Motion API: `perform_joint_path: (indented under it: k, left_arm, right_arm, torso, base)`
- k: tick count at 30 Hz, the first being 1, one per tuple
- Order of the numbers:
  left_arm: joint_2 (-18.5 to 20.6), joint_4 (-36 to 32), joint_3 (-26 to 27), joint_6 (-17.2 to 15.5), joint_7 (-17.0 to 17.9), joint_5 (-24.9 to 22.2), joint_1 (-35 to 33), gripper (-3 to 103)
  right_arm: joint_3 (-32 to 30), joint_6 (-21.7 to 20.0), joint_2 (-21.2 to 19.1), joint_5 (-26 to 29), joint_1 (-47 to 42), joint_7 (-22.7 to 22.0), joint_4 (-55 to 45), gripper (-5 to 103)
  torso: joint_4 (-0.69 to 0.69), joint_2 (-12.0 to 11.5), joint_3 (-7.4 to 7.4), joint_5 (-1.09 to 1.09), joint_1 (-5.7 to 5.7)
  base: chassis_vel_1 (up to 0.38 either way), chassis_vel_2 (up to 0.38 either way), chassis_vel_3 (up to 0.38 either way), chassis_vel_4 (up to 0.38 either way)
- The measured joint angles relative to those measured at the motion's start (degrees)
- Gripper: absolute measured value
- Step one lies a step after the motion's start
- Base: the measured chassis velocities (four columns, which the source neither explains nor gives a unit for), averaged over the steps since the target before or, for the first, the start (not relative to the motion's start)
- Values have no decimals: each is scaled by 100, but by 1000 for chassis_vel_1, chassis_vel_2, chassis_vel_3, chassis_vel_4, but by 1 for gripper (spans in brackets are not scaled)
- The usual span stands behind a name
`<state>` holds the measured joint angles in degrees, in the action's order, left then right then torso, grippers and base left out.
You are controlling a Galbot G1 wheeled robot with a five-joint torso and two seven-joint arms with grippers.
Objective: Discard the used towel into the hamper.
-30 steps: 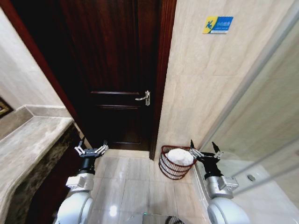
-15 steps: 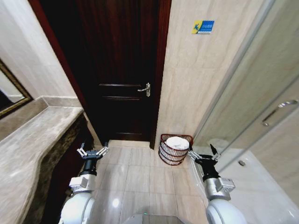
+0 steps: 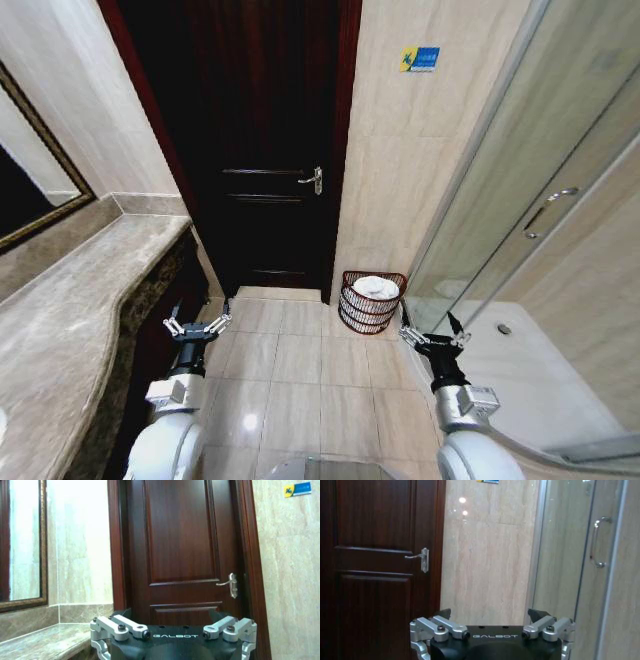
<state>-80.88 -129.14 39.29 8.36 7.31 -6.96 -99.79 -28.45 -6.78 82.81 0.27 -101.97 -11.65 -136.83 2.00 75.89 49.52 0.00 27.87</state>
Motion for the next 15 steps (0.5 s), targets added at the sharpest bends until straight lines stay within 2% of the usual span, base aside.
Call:
perform_joint_path:
  k: [15]
  left_arm:
    - [-32, -79, 18, -13, 2, 13, -34, 100]
  right_arm:
    - [85, 49, -31, -28, -43, -24, -7, 100]
  torso:
    - [1, -3, -2, 0, -2]
  base:
    - [169, -158, -168, 162]
